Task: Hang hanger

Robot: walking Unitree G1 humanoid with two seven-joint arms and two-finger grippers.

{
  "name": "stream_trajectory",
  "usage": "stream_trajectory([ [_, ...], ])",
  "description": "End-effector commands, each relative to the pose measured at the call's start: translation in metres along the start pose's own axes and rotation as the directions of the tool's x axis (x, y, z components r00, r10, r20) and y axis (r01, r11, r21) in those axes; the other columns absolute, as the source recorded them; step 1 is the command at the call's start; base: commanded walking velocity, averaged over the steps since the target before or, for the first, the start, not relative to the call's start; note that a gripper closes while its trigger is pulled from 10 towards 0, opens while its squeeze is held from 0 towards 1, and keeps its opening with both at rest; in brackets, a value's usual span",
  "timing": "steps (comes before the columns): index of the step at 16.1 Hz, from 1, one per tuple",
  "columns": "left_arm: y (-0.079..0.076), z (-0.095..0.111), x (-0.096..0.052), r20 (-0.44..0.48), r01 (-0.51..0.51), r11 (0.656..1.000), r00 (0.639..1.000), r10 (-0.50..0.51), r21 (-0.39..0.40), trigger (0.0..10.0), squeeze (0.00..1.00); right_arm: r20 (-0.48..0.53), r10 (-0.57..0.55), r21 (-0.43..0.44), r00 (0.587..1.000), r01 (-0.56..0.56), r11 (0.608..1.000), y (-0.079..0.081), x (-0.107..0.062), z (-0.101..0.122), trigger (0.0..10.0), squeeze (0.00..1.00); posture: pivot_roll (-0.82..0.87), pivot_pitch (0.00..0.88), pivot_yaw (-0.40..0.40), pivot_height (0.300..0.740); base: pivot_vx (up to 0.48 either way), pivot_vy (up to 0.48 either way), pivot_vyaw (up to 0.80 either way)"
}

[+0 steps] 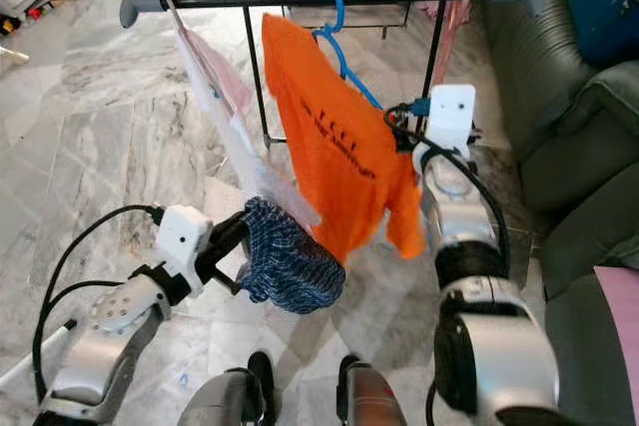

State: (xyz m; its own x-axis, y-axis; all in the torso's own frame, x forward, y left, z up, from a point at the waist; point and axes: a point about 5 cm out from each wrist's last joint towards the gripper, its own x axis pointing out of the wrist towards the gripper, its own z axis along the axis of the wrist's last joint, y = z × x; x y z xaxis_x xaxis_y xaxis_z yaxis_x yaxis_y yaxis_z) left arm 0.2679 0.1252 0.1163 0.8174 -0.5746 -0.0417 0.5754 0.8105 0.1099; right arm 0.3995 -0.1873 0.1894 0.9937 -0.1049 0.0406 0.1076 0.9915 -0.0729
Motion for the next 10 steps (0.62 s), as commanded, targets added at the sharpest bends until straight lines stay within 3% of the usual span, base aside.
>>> stream_trajectory([
  [1,0.004,-0.002,-0.009,-0.020,-0.027,1.000,0.999,0.027,-0.001,10.0,0.00,-0.019,-0.025,0.004,0.999,0.025,1.000,-0.003,0.001,-0.005,10.0,0.00,0.11,0.336,0.078,0.740,0.000,0.000,0.00],
  [5,0.005,-0.002,-0.013,-0.032,-0.034,0.999,0.999,0.034,0.004,10.0,0.00,-0.027,-0.055,-0.016,0.998,0.055,0.998,-0.011,0.005,-0.001,10.0,0.00,0.13,0.331,0.080,0.740,0.000,0.000,0.00],
  [7,0.004,-0.001,-0.011,-0.037,-0.036,0.999,0.999,0.036,0.005,10.0,0.00,0.018,-0.073,-0.022,0.997,0.073,0.997,-0.018,0.011,0.015,10.0,0.00,0.13,0.324,0.079,0.740,0.000,0.000,0.00],
  [10,0.002,-0.001,-0.008,-0.037,-0.033,0.999,0.999,0.034,0.004,10.0,0.00,0.036,-0.086,-0.044,0.996,0.088,0.995,-0.020,0.014,0.023,10.0,0.00,0.12,0.308,0.074,0.740,0.000,0.000,0.00],
])
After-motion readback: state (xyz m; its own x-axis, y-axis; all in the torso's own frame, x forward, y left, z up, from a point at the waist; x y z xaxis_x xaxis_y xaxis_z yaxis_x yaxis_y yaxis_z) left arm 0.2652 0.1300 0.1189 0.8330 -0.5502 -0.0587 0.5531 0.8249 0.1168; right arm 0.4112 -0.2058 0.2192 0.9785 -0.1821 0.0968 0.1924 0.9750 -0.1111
